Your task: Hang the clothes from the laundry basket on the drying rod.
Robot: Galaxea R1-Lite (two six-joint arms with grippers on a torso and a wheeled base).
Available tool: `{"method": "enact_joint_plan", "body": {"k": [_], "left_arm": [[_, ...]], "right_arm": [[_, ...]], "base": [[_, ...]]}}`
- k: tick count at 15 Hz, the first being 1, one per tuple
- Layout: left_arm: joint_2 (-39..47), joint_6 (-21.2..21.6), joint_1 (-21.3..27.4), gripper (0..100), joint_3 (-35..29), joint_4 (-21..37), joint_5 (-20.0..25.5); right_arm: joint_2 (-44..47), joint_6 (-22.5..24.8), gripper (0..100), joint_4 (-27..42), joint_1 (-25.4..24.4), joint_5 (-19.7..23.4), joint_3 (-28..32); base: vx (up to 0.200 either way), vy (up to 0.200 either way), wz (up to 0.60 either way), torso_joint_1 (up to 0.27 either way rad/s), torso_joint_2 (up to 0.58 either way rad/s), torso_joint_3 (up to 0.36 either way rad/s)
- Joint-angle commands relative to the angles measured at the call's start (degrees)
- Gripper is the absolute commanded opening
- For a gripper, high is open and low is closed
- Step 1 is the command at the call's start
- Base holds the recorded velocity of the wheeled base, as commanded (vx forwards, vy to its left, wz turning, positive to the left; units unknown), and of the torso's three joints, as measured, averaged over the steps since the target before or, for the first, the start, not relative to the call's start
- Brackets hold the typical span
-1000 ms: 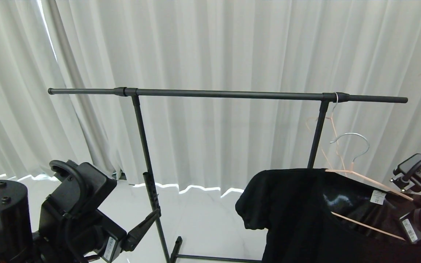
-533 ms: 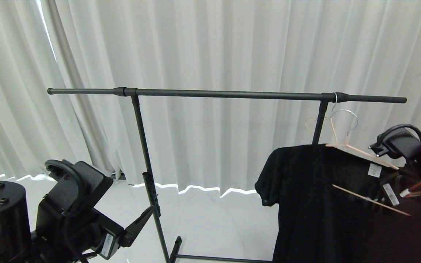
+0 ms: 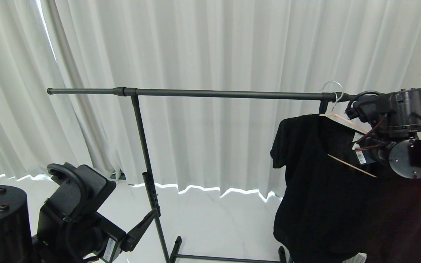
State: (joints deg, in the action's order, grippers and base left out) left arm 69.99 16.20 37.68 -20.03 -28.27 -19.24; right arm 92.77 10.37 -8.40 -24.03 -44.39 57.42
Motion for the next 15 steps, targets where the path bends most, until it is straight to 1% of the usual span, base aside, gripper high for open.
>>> {"method": "enact_joint_plan", "body": {"k": [1, 3, 6, 7, 8, 9, 10, 11, 12, 13, 14, 15], "left_arm": [[-0.03, -0.03, 0.02, 100, 0.08, -0.03, -0.01], [-0.03, -0.21, 0.02, 100, 0.17, -0.03, -0.01], [-0.29, -0.29, -0.06, 100, 1.13, -0.03, -0.01], [-0.73, -0.29, -0.06, 100, 1.48, -0.03, -0.01], [-0.9, -0.29, -0.06, 100, 1.57, -0.03, -0.01], [-1.17, -0.29, -0.06, 100, 1.66, -0.03, -0.01], [-1.17, -0.29, -0.06, 100, 1.66, -0.03, -0.01], [-1.17, -0.29, -0.06, 100, 1.57, -0.03, -0.01], [-1.17, -0.29, -0.06, 100, 1.57, -0.03, -0.01], [-1.17, -0.29, -0.06, 100, 1.57, -0.03, -0.01], [-1.17, -0.29, -0.15, 100, 1.66, -0.03, -0.01], [-1.17, -0.29, -0.15, 100, 1.57, -0.03, -0.01]], "right_arm": [[1.71, -0.18, 0, 2.33, -0.05, 0.0, 3.75], [2.24, -0.79, 0, 6.64, -0.58, 0.0, 7.01], [1.98, -2.99, 0, 19.56, -1.02, 0.09, 12.72], [2.06, -5.36, 0, 27.03, -1.55, 0.35, 16.32], [2.5, -8.26, 0, 32.13, -2.25, 0.53, 19.22], [3.91, -12.13, 0, 35.03, -3.48, 0.53, 21.68], [4.96, -15.21, 0, 36.17, -4.19, 0.53, 23.27], [7.78, -21.62, 0, 39.6, -5.59, 0.35, 27.05], [9.36, -24.96, 0, 42.76, -6.03, 0.26, 30.12], [9.97, -26.28, 0, 44.26, -6.21, 0.26, 31.62], [11.64, -28.3, 0, 48.65, -6.38, 0.26, 36.45], [12.35, -28.39, 0, 49.71, -6.38, 0.35, 38.38]], "base": [[0.0, 0.0, 0.0, 0.0, 0.0, 0.0], [0.0, 0.0, 0.0, 0.0, 0.0, 0.0], [0.0, 0.0, 0.0, 0.0, 0.0, 0.0], [0.0, 0.0, 0.0, 0.0, 0.0, 0.0], [0.0, 0.0, 0.0, 0.0, 0.0, 0.0], [0.0, 0.0, 0.0, 0.0, 0.0, 0.0], [0.0, 0.0, 0.0, 0.0, 0.0, 0.0], [0.0, 0.0, 0.0, 0.0, 0.0, 0.0], [0.0, 0.0, 0.0, 0.0, 0.0, 0.0], [0.0, 0.0, 0.0, 0.0, 0.0, 0.0], [0.0, 0.0, 0.0, 0.0, 0.0, 0.0], [0.0, 0.0, 0.0, 0.0, 0.0, 0.0]]}}
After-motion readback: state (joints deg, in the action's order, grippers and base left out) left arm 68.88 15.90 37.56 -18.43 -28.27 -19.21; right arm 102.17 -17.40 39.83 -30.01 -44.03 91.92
